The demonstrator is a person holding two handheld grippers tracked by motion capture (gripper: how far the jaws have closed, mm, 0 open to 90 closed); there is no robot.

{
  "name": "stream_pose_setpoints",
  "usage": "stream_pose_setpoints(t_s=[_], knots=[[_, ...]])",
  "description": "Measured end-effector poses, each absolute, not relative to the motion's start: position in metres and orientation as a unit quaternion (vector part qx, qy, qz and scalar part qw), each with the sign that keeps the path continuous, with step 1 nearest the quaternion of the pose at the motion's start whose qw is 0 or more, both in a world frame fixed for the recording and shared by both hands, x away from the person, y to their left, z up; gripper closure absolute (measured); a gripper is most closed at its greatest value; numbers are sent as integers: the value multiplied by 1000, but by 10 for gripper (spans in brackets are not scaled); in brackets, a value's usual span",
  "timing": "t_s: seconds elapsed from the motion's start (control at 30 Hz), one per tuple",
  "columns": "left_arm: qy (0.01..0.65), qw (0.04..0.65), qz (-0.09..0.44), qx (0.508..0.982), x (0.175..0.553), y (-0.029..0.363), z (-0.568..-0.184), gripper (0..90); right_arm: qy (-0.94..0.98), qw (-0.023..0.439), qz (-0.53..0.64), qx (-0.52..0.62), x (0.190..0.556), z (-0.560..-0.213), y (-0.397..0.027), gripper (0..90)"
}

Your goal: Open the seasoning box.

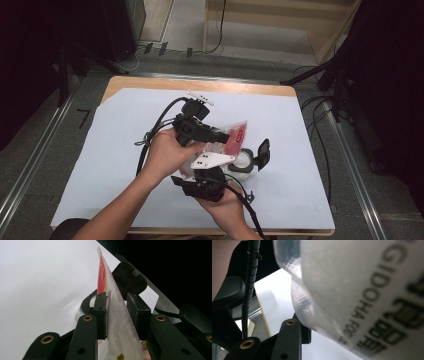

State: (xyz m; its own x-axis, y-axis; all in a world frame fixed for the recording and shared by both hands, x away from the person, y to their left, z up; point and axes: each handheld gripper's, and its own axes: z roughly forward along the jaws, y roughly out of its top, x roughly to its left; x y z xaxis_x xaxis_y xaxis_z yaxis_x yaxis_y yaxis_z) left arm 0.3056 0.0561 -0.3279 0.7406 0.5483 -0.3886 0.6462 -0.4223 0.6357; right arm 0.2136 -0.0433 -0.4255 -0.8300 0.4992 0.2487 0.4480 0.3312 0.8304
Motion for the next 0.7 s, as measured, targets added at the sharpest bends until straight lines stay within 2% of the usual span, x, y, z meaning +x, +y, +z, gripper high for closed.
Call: stream_pose_setpoints(t_s=[0.7], knots=[[355,410,-65,838,308,54,-328,711,816,23,500,291,215,-424,-45,640]])
